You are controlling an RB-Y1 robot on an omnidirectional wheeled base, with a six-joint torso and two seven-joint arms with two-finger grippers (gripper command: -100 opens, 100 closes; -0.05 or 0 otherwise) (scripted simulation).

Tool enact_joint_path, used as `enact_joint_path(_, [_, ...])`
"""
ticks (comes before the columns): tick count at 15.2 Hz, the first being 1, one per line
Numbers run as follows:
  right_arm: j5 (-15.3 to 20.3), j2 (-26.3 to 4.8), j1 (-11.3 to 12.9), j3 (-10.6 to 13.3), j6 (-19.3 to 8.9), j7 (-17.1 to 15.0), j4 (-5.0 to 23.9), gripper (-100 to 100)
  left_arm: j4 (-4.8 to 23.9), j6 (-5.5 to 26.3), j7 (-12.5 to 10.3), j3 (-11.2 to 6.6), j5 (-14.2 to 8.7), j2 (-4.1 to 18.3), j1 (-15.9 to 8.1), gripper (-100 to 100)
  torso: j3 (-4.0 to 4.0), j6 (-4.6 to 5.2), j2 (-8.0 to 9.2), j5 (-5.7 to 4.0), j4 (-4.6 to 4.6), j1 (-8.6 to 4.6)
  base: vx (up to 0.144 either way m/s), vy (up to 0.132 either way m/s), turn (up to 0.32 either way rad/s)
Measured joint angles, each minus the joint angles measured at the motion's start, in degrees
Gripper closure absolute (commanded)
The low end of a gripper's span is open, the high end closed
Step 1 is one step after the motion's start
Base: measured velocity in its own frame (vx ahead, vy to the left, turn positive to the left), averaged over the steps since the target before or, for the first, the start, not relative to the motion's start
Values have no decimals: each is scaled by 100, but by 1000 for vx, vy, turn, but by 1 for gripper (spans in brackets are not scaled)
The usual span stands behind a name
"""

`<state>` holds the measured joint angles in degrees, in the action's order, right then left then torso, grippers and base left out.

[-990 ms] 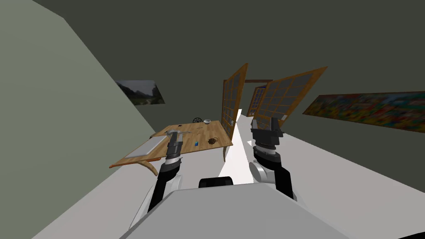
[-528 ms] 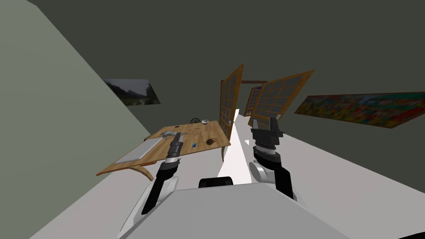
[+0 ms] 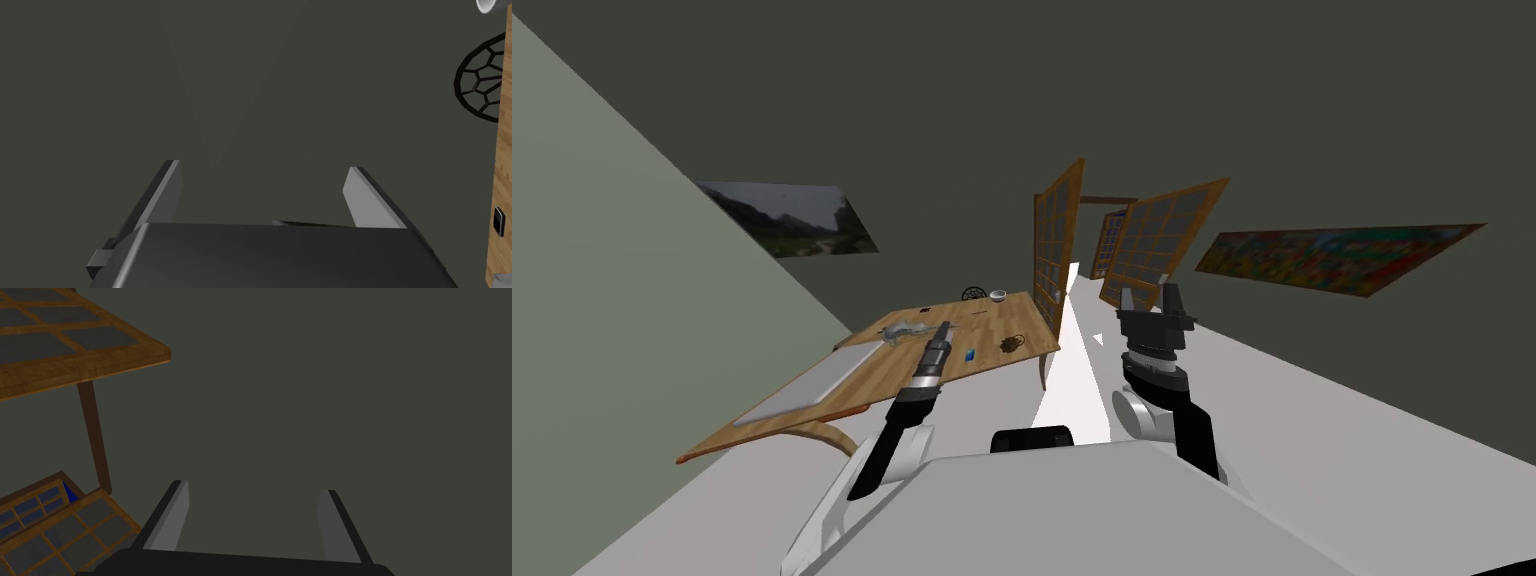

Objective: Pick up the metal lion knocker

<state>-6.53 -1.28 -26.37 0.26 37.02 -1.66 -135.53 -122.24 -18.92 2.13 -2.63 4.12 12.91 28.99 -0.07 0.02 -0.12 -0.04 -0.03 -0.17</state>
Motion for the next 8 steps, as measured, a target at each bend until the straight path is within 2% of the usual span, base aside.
enact_joint_path(3, [0,0,0,0,0,0,0,0,113,372,-16,-91,-53,129,-58,-100,0,1,0,0,0,0,30,-40,-156])
enact_joint_path(8, [0,0,0,0,0,0,0,0,211,909,-47,-197,-116,241,-116,-100,0,-2,0,0,0,3,27,-31,-94])
